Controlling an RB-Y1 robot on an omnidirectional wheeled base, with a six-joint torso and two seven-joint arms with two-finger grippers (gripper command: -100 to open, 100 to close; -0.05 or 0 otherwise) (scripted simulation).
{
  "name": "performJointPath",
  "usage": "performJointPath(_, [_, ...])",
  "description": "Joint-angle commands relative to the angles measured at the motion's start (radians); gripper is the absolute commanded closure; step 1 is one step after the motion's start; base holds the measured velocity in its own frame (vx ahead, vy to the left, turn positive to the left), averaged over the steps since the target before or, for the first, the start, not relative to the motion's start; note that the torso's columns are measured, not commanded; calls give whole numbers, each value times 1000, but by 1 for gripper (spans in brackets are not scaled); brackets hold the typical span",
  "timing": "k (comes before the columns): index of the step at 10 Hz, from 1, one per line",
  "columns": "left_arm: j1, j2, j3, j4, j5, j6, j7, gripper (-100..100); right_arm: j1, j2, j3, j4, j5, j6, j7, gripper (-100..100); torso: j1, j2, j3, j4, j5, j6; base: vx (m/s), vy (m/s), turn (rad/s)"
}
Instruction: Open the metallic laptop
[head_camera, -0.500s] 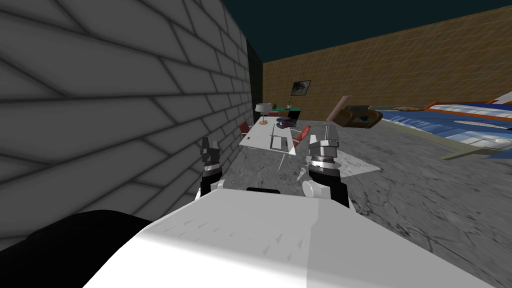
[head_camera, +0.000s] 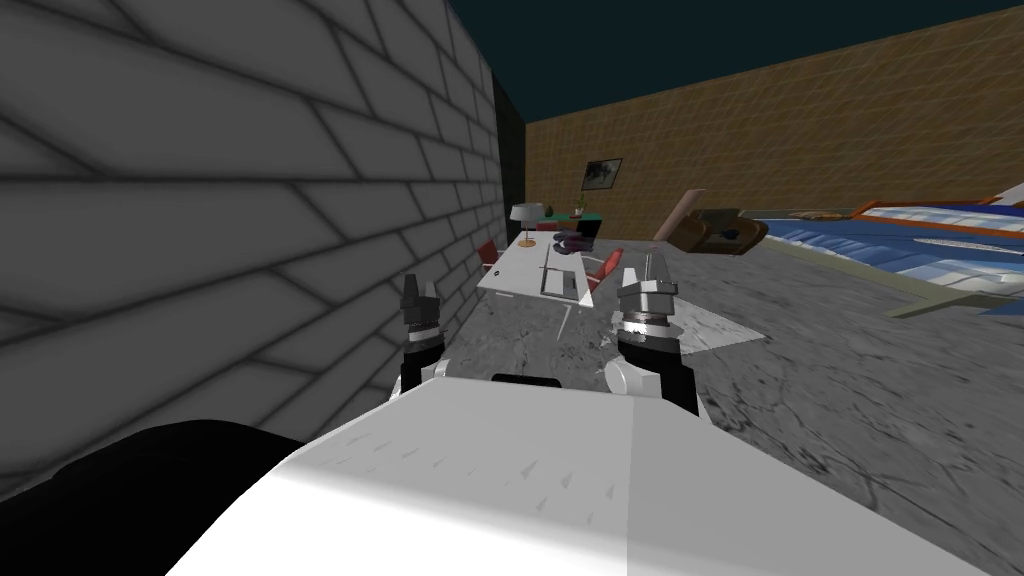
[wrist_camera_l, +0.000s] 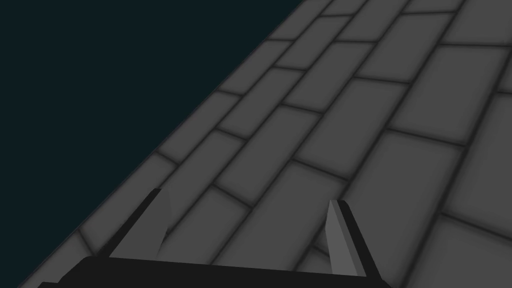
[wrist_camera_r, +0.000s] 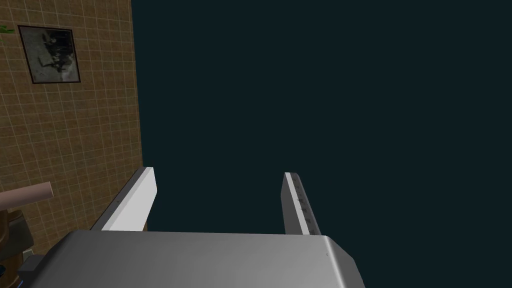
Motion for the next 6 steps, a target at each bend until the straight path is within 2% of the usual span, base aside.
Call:
performJointPath(1, [0, 0, 0, 0, 0, 0, 0, 0, 0, 0, 0, 0, 0, 0, 0, 0, 0, 74, -147, 74, 0, 0, 0, 0, 0])
performJointPath(4, [0, 0, 0, 0, 0, 0, 0, 0, 0, 0, 0, 0, 0, 0, 0, 0, 0, 296, -590, 295, 0, 0, 0, 0, 0])
performJointPath(5, [0, 0, 0, 0, 0, 0, 0, 0, -2, -29, -2, 8, 14, 6, 1, -100, 0, 369, -738, 369, 0, 0, 10, 9, 5])
performJointPath(6, [0, 0, 0, 0, 0, 0, 0, 0, -5, -49, -4, 15, 28, 11, 2, -100, 0, 403, -807, 402, 0, 0, 12, 23, 8])
